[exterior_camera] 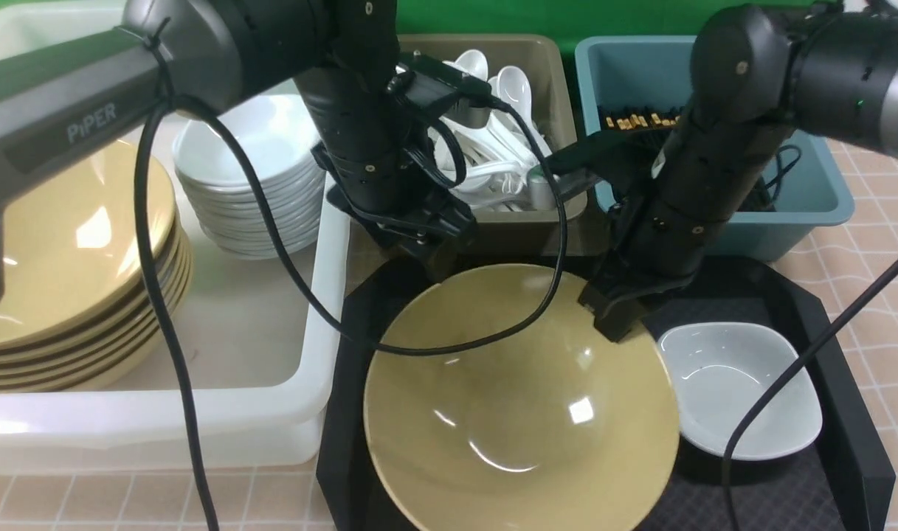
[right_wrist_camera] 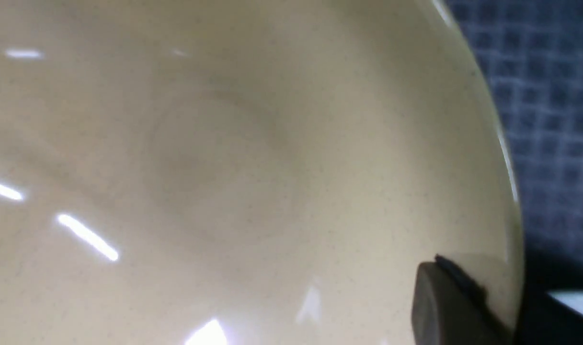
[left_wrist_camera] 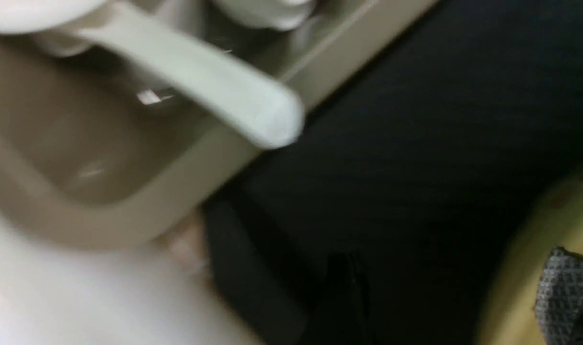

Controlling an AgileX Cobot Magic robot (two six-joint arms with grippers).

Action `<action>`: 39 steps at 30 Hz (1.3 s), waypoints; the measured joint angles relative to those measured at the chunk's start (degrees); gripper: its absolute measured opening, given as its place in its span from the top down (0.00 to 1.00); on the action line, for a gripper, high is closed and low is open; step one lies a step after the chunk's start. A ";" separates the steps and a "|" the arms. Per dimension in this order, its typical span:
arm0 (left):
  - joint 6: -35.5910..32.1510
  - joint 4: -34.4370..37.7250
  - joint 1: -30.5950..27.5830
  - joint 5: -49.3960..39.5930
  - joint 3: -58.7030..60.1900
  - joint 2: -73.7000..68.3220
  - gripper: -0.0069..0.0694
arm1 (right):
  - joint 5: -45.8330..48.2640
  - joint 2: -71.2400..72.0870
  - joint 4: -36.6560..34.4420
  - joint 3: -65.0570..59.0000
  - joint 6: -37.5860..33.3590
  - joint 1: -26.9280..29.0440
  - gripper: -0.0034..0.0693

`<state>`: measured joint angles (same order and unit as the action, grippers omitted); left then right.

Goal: On brown table put chopsticks spoon bowls plates into blue grey white boxes.
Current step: 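Grasp the large bowl on the tray by its rim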

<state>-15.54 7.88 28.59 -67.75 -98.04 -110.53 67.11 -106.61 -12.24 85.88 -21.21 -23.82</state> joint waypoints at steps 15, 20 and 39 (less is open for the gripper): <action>-3.15 6.28 0.33 -1.66 0.00 -1.85 0.31 | -1.44 0.00 5.10 -0.10 5.63 0.26 0.79; -3.15 6.23 0.33 -1.00 0.00 -5.16 0.31 | -3.83 -0.06 8.79 -0.22 6.51 0.38 0.63; -4.41 7.89 0.33 -0.30 6.88 -5.97 0.31 | 3.31 9.57 9.39 12.31 5.42 0.44 0.23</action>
<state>-19.95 15.77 28.92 -68.06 -91.16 -116.51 70.43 -97.04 -2.85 98.19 -15.79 -23.38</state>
